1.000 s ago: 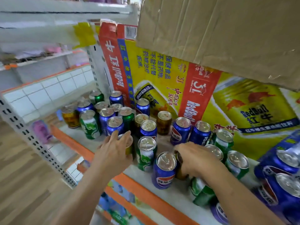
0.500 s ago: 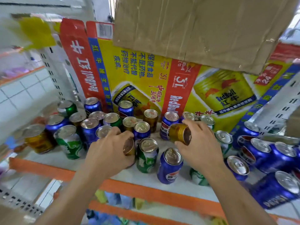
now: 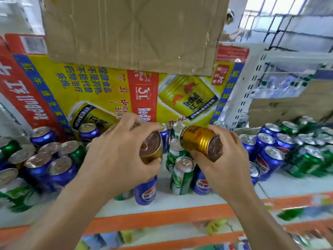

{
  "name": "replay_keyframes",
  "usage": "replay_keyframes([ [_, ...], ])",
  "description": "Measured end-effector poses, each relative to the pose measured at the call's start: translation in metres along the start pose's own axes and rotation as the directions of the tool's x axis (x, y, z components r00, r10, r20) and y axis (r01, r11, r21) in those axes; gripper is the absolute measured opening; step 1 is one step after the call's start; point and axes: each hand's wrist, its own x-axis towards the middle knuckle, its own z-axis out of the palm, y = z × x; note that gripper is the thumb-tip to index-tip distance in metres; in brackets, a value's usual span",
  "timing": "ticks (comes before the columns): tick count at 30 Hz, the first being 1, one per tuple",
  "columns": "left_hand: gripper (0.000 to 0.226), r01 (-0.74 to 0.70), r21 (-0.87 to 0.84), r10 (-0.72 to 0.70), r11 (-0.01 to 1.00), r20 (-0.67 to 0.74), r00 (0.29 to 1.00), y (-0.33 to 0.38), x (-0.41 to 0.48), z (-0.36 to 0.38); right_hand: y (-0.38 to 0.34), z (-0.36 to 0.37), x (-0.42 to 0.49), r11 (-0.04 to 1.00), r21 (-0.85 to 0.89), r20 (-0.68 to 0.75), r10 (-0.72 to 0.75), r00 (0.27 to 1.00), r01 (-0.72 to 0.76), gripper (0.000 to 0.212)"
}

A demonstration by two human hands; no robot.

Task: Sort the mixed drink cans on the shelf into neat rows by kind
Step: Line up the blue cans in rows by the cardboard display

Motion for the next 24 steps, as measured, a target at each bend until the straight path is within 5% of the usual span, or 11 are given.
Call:
replay_keyframes([
  [24,0.064,-0.353,-0.368,0.440,0.860,0.185,0.879,0.343,0.085,0.175,0.250,-0.267,-0.036,0.955,-0.032,-0.323,0.270,0.907,-0.296,0.057],
])
